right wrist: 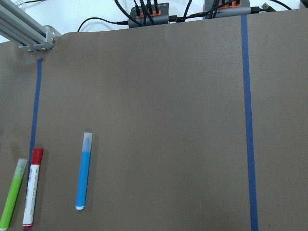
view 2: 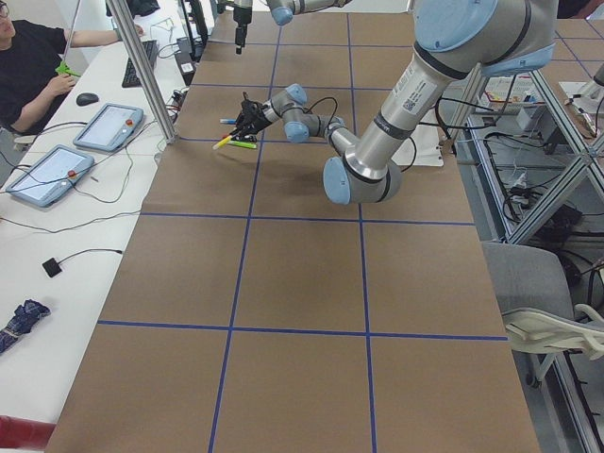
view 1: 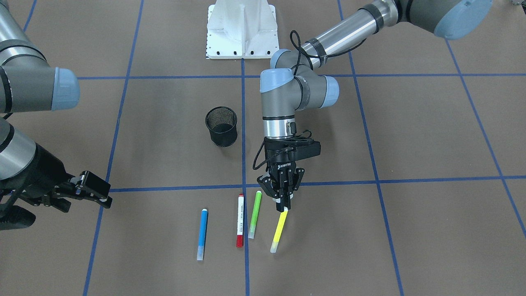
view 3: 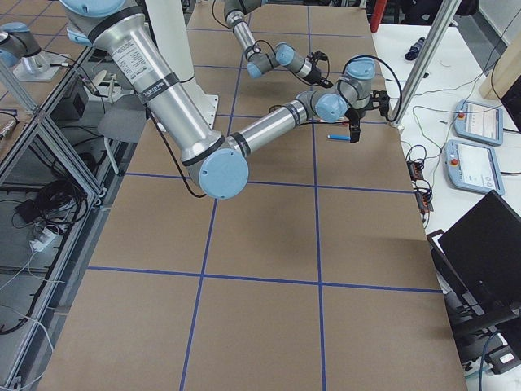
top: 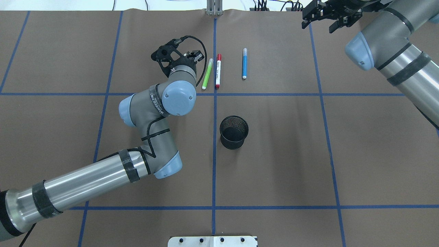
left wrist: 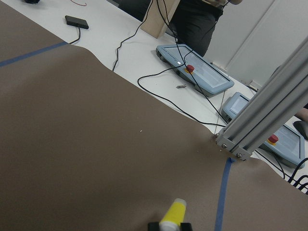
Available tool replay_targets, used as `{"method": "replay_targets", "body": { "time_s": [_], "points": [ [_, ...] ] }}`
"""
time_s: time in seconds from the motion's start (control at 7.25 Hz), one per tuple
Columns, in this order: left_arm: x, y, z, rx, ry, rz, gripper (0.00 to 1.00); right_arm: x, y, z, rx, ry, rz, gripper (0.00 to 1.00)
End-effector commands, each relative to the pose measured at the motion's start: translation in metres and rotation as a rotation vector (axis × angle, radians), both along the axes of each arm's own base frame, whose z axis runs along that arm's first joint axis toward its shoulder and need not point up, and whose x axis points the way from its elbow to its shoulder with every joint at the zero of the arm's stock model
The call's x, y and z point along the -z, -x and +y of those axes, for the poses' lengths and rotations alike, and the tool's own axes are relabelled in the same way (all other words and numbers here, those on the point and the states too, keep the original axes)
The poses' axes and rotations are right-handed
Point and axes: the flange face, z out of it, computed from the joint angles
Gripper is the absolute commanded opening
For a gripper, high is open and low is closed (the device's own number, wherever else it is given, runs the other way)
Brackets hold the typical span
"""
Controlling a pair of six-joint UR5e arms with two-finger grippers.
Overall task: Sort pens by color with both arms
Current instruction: 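Open the left gripper to release the yellow highlighter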
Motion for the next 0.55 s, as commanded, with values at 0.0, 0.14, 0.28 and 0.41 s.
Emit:
{"method": "replay_targets", "body": {
  "time_s": [0.0,0.14,0.28,0.41],
  "points": [
    [0.004,0.0,0.003,-0.03,-0.019,-0.036,1.0,0.001,-0.003,-0.001,-0.001,0.002,-0.003,1.0],
    [0.019,0.008,0.006,-0.052,-0.051,-0.057,1.0,0.001,-0.004,-0.001,-0.001,0.002,-0.004,1.0],
    [0.036,0.018,0.008,-0.109,-0.085,-0.106,1.0,-0.001,-0.007,-0.002,-0.006,0.008,-0.002,1.0],
    [0.049,0.051,-0.007,-0.16,-0.062,-0.15,1.0,-0.006,-0.014,-0.006,-0.015,0.016,0.002,1.0]
  ]
}}
